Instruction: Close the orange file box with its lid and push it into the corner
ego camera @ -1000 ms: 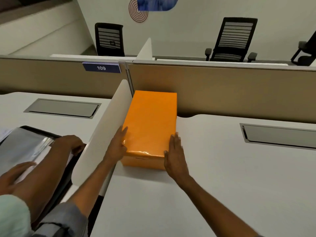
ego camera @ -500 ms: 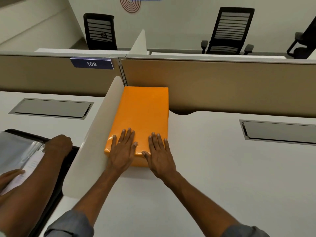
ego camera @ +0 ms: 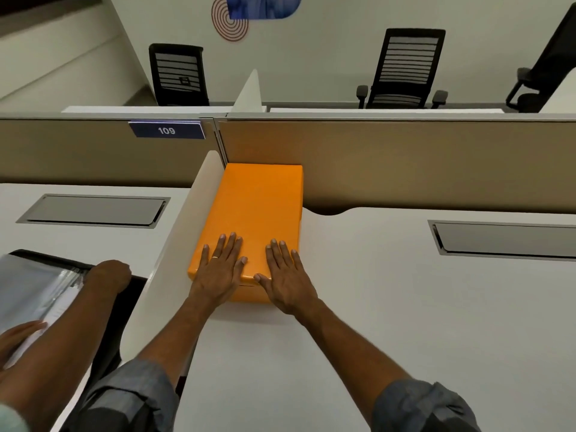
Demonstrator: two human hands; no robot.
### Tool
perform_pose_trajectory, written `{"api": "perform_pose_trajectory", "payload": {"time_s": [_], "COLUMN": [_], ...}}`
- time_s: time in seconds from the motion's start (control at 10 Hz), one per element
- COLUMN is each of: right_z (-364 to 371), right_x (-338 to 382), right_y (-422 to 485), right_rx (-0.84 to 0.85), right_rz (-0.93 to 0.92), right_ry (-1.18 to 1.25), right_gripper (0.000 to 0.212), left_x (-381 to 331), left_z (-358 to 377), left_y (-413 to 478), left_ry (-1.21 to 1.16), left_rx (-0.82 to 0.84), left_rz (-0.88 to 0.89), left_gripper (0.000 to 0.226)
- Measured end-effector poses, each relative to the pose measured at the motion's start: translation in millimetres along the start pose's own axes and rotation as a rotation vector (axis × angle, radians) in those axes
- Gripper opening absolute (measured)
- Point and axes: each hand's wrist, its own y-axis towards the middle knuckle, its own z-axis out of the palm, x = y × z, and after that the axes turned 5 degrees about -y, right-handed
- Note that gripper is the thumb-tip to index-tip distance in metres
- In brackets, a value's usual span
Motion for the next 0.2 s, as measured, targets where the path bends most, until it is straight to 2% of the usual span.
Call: {"api": "perform_pose_trajectory", "payload": {"time_s": [0.1, 0.2], "right_z": [1.8, 16.0], "right_x": [-8.7, -36.6], "right_y": [-12.9, -56.2], "right_rx": [-0.062, -0.156], "right_rz": [-0.03, 0.022], "right_ry": [-0.022, -0.008], "right_gripper": [0.076, 0.072], "left_x": [-4.7, -41.7], "left_z": [-3.2, 3.4], "left_y": [-4.8, -25.6], "left_ry": [-0.063, -0.173], "left_rx": [-0.05, -0.197], "left_rz": [-0.058, 0.021], "left_gripper": [0.075, 0.068]}}
